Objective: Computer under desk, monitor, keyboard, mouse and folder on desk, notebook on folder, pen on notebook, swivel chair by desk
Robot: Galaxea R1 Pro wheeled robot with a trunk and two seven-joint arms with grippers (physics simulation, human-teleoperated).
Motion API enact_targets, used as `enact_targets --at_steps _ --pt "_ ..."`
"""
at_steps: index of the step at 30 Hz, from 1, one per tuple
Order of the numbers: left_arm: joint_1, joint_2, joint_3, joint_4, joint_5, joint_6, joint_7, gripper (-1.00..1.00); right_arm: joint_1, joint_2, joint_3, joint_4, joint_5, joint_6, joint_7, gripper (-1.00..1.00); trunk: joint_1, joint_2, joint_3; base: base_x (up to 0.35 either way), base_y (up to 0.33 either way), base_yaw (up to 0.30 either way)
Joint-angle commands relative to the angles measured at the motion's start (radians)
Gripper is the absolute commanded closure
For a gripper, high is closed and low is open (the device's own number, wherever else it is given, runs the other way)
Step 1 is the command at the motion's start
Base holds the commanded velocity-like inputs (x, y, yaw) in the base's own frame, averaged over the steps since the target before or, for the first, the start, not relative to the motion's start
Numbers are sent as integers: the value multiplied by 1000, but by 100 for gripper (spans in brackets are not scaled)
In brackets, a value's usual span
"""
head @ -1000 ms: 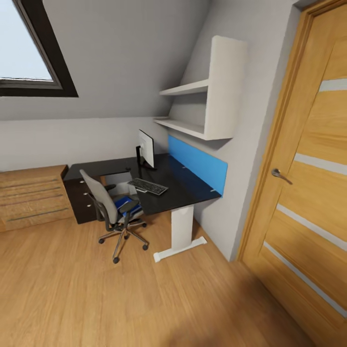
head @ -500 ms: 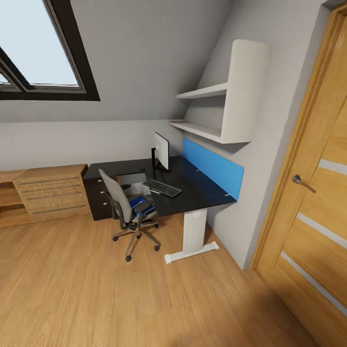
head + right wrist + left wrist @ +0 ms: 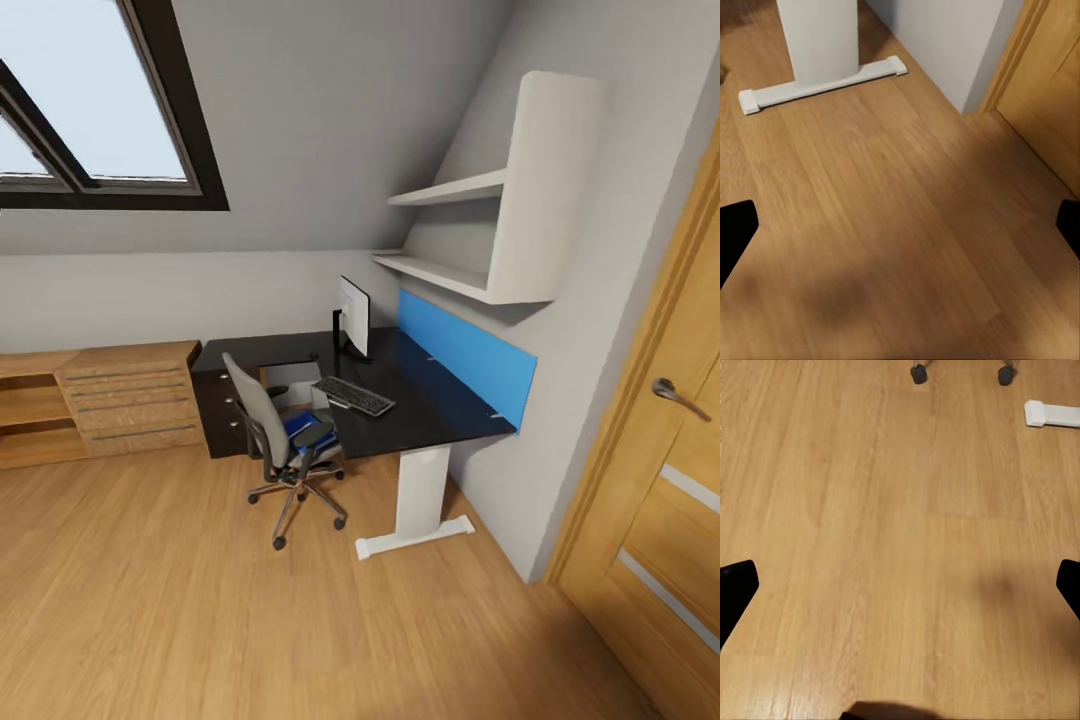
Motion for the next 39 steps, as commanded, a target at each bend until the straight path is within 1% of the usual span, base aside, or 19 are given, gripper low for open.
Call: enact_targets --at_steps 1,5,15,21,33,39 --pt "0 0 1 2 -2 -1 4 -100 -1 0 -7 6 11 -2 -4 -100 1 -2 -2 314 0 92" --pt "0 0 0 24 -2 -2 3 -100 -1 -4 -7 21 11 -3 -4 -100 1 -2 -2 323 0 54" --pt "0 0 -1 45 -3 -3 2 -100 -1 -9 -8 29 10 -3 -4 -100 1 -2 -2 306 0 56" --pt "0 2 -1 56 -4 -4 2 -100 -1 -10 -8 29 9 -2 -4 -100 1 -2 -2 95 0 216" --pt "0 9 -2 61 -5 -5 2 -100 -1 -11 -8 29 9 -1 -5 -100 1 -2 -7 23 0 258" --pt "0 9 -6 61 -7 -6 2 -100 -1 -12 -8 29 9 -1 -6 -100 1 -2 -9 196 -3 267"
